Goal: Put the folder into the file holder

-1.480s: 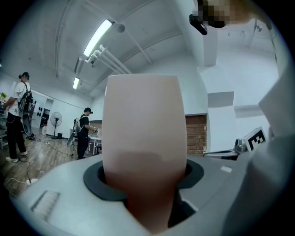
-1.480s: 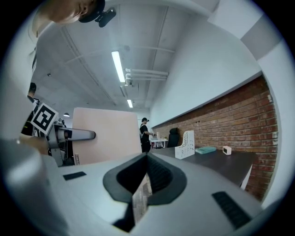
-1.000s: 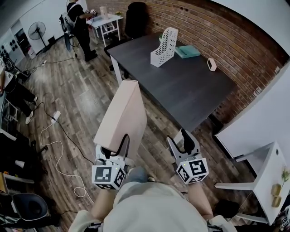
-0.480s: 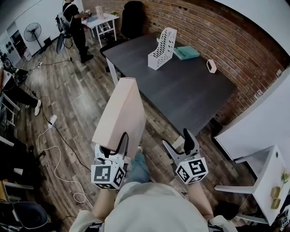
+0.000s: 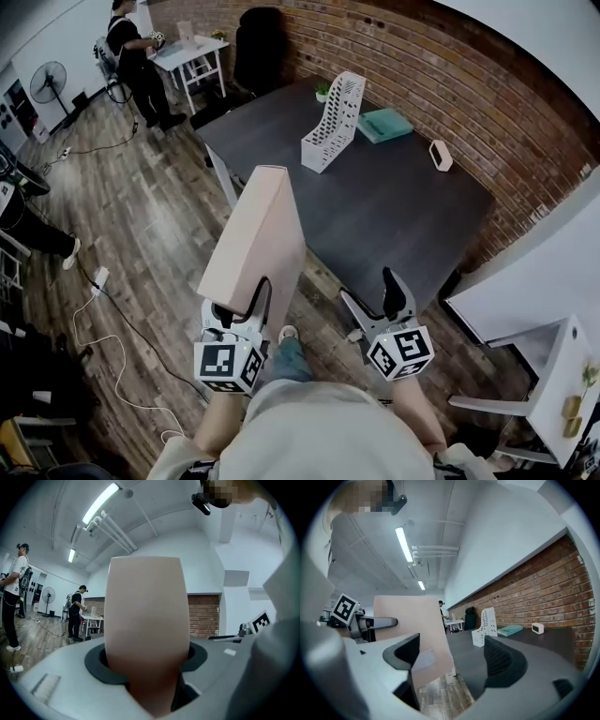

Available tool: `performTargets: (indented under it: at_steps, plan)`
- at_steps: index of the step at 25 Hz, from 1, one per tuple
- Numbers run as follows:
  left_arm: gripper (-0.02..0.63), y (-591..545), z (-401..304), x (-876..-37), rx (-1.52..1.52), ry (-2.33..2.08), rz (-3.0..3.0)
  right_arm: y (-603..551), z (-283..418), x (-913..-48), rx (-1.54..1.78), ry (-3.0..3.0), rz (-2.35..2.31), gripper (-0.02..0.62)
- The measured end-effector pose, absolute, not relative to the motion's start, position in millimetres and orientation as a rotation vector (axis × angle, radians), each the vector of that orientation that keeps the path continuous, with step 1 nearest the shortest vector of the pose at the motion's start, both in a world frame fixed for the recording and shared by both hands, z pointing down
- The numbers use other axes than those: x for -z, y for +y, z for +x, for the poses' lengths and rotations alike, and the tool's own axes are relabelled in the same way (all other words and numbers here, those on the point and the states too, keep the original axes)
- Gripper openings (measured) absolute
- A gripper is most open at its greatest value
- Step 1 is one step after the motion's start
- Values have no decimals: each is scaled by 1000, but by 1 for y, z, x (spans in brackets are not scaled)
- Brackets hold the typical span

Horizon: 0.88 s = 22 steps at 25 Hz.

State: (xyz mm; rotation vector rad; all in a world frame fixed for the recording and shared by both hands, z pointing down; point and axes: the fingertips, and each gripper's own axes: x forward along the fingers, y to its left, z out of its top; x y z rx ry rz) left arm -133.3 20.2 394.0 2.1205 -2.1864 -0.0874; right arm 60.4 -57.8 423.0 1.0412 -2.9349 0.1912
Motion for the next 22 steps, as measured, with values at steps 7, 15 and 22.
performTargets:
  at_steps: [7,15,22]
  plan:
    - [267,-68,-183,-385,74,-2105,2197,-131,4,-413,-166,-2913,1057,407]
    - [267,-146,-237,-372,121,-2066,2228,-198,-47,-409,-152,-2906,1109,407]
    - [267,-215,-262,-351,168,-1980,2296,-238,-71,-418,-185,-2871,1161,407]
